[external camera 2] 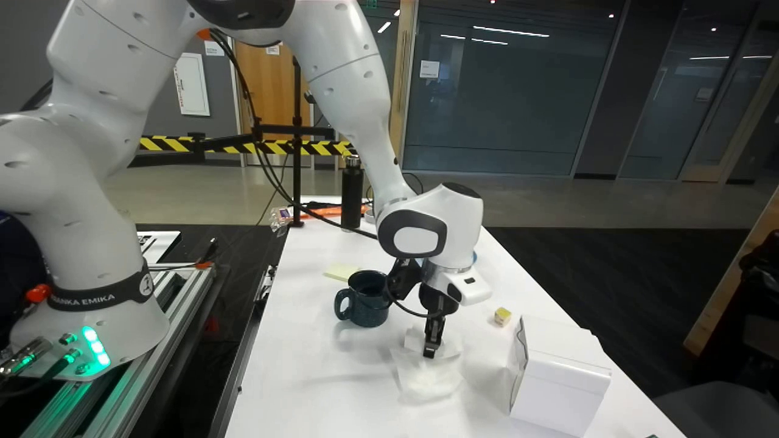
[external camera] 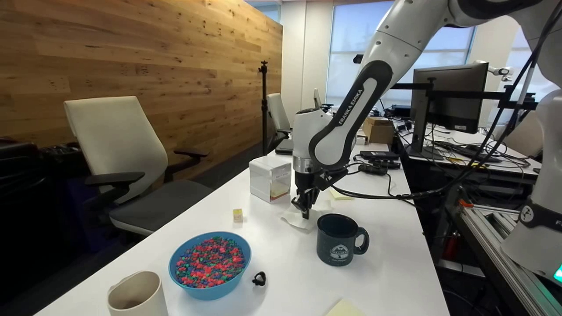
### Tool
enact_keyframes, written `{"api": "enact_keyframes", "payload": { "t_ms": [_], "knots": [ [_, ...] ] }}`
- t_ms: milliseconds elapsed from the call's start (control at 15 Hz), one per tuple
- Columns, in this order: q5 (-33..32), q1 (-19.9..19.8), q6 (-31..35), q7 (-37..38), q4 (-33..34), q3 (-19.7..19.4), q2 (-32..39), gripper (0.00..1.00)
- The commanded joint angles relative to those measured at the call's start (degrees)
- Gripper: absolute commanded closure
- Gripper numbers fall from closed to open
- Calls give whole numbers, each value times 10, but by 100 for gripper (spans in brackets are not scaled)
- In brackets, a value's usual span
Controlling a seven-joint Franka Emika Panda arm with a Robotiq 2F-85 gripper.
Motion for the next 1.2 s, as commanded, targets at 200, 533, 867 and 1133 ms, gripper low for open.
{"api": "enact_keyframes", "payload": {
  "t_ms": [200,533,867,1133],
  "knots": [
    [3,-2,5,6,-4,-5,-4,100],
    [9,-31,-7,15,19,-35,5,100],
    [5,-46,-5,30,32,-60,14,100],
    [4,-42,0,33,27,-57,15,100]
  ]
}}
